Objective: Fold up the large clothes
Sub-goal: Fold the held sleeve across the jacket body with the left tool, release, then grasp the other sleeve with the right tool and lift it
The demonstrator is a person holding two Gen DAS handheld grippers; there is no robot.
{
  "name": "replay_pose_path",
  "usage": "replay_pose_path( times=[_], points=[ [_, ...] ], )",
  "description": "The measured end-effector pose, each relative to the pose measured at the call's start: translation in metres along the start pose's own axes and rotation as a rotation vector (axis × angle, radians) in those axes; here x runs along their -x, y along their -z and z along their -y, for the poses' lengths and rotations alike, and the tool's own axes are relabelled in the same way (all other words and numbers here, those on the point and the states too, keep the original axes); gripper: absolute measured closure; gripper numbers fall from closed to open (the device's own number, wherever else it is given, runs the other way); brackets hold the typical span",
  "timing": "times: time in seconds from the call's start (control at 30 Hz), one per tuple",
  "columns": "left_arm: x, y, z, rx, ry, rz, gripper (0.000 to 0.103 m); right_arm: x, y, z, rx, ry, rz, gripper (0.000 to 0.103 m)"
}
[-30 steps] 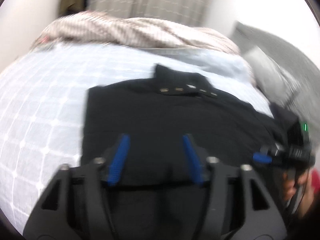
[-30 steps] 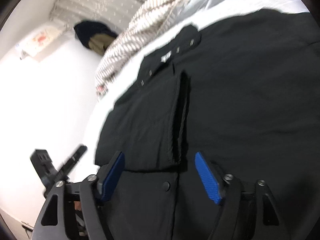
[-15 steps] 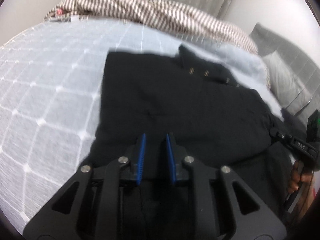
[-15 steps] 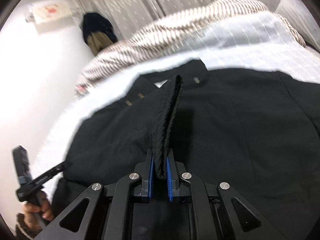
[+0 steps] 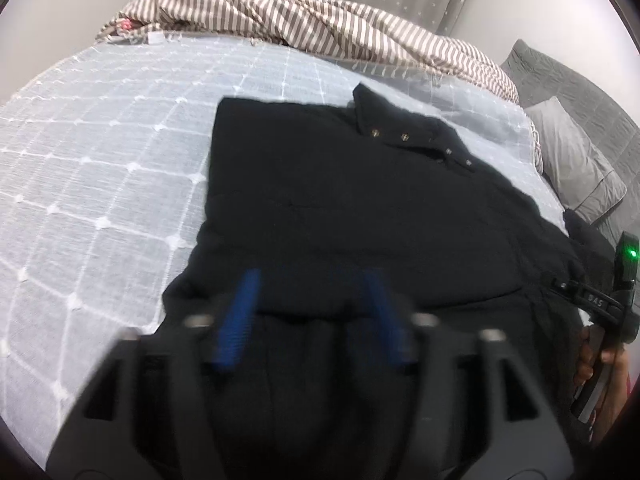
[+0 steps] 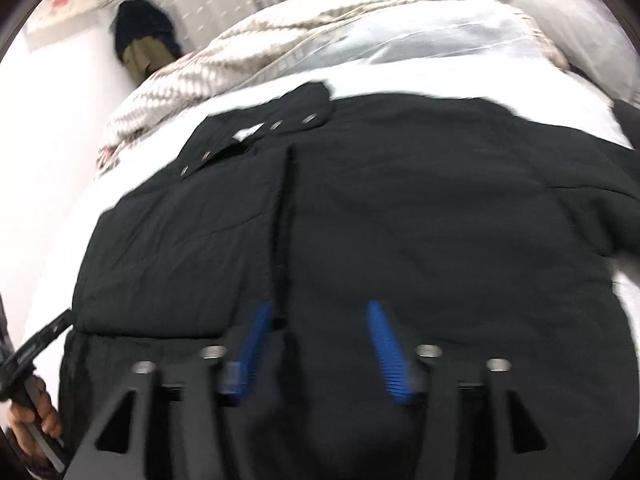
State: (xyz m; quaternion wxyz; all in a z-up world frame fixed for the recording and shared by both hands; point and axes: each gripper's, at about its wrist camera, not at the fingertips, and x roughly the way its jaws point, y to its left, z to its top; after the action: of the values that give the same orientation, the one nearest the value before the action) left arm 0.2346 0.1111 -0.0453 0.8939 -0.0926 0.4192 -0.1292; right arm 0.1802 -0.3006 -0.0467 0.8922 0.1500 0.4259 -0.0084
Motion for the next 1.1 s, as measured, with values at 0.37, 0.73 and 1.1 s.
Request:
replay_pose_path(
  times=[0.37,0.73,1.1],
  points=[
    [0.044,0.02,0.036,0.016,-0.045,-0.027,0.003,0.092,0.005,0.091,-0.176,0.064,0.125,0.02],
    [0.031,0.037,0.061,0.011,-0.009,-0.112,0.002,0.125,0.027,0.195,-0.378,0.223,0.15,0.02],
    [0.027,0.033,0.065,0.04,0.017,-0.107,0.002,0.147,0.053,0.309,-0.72,0.227,0.206,0.02]
  ],
)
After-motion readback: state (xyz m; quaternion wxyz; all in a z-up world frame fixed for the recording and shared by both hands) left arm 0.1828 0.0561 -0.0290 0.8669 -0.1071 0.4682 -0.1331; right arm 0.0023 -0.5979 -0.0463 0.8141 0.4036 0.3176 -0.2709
